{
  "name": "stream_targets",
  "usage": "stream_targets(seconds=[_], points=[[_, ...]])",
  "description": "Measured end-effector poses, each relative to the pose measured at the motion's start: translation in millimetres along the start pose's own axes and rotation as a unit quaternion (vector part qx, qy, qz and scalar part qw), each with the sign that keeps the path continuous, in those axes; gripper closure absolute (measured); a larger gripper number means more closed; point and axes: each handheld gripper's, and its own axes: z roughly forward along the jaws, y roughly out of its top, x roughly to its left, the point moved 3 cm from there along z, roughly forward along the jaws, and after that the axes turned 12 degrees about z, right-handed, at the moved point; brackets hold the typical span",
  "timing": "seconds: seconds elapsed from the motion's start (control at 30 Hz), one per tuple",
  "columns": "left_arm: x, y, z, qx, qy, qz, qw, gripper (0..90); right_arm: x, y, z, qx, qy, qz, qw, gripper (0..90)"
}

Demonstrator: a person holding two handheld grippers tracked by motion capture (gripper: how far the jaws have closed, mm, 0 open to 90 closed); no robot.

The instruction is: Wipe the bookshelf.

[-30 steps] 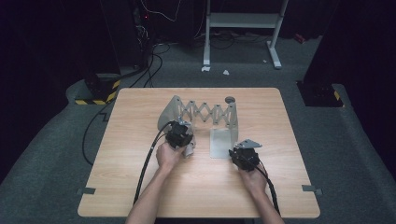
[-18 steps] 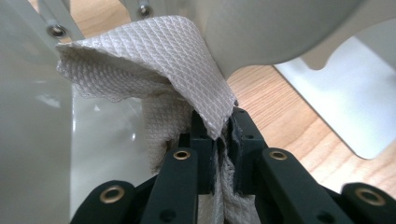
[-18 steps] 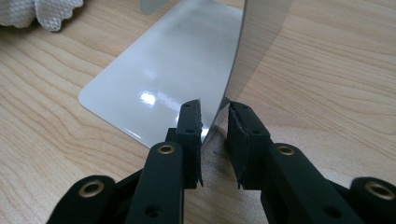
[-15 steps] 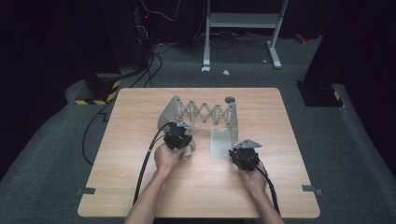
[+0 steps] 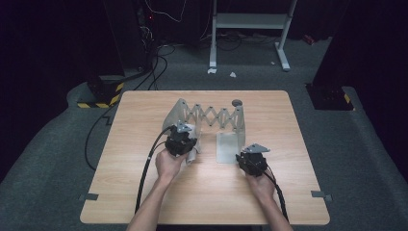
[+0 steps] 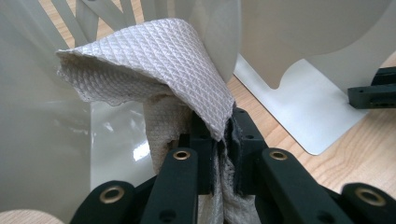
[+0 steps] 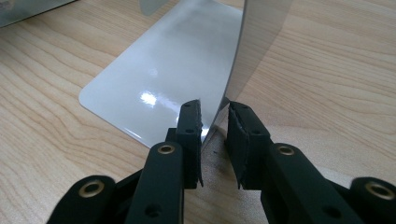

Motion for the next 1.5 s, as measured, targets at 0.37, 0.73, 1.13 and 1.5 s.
stream_targets(seconds=[0.37, 0.73, 1.13, 1.5], points=[[-8.5, -11.2, 5.5, 0.007, -0.009, -0.006, 0.9999, 81.3, 0.0, -0.1, -0.1, 0.001, 0.001, 0.000, 1.0000, 75.1], [-17.0, -13.5, 21.2, 0.017, -0.016, -0.004, 0.9997, 81.3, 0.1, -0.1, -0.1, 0.000, 0.000, -0.002, 1.0000, 75.1], [-21.4, -8.3, 36.6, 0.029, -0.012, 0.008, 0.9995, 81.3, 0.1, -0.2, -0.2, 0.001, 0.001, -0.001, 1.0000, 75.1], [-30.1, -5.5, 39.7, 0.035, -0.014, 0.025, 0.9990, 81.4, 0.0, -0.1, -0.1, 0.000, 0.001, -0.002, 1.0000, 75.1]])
